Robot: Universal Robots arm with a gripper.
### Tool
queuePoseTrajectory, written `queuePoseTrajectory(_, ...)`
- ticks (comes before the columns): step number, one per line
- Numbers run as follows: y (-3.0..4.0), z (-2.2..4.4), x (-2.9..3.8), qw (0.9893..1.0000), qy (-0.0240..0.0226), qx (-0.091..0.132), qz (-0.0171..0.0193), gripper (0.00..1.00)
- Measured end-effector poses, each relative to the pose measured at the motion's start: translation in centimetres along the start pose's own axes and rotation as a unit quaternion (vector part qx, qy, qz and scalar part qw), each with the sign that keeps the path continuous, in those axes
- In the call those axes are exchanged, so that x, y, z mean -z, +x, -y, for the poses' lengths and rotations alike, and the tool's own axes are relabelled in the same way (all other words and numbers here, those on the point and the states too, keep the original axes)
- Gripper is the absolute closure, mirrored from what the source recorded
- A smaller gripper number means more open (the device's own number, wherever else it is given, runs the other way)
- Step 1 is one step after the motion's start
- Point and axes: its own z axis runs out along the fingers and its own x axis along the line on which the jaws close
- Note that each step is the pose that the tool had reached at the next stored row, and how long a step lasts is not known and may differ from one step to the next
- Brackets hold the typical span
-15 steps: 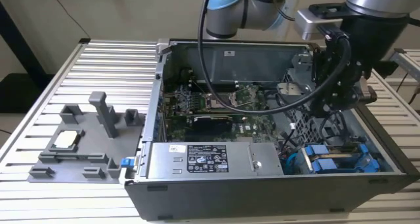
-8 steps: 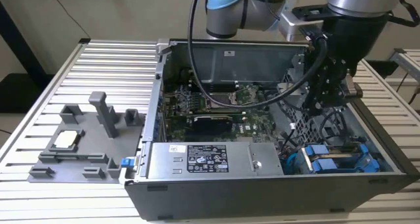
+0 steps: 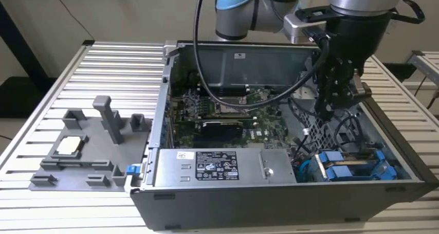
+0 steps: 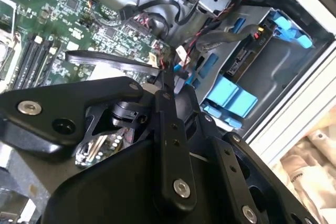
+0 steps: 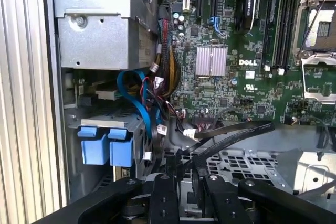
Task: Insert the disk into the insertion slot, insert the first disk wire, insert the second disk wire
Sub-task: 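Insert the first disk wire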
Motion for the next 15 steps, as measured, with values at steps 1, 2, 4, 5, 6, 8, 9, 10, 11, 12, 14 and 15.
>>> queuePoseTrajectory(1, -0.01, -0.03, -0.03, 1.0, 0.0012, 0.002, -0.0031, 0.73)
queuePoseTrajectory(2, -0.01, -0.07, -0.12, 1.0, 0.0023, 0.003, -0.0042, 0.73)
queuePoseTrajectory(4, -0.04, -0.13, -0.34, 1.0, 0.004, 0.004, -0.0042, 0.73)
queuePoseTrajectory(5, -0.05, -0.14, -0.41, 1.0, 0.0042, 0.005, -0.0048, 0.73)
queuePoseTrajectory(6, -0.05, -0.15, -0.46, 1.0, 0.0044, 0.006, -0.0058, 0.73)
queuePoseTrajectory(8, -0.06, -0.18, -0.55, 0.9999, 0.0049, 0.007, -0.0067, 0.73)
queuePoseTrajectory(9, -0.06, -0.18, -0.56, 0.9999, 0.0052, 0.007, -0.007, 0.73)
queuePoseTrajectory(10, -0.06, -0.18, -0.57, 0.9999, 0.0053, 0.008, -0.0073, 0.73)
queuePoseTrajectory(11, -0.06, -0.18, -0.59, 0.9999, 0.0054, 0.008, -0.0078, 0.73)
queuePoseTrajectory(12, -0.06, -0.19, -0.59, 0.9999, 0.0054, 0.008, -0.0083, 0.75)
queuePoseTrajectory(14, -0.06, -0.19, -0.6, 0.9999, 0.0054, 0.008, -0.009, 0.82)
queuePoseTrajectory(15, -0.06, -0.19, -0.6, 0.9999, 0.0053, 0.009, -0.0094, 0.82)
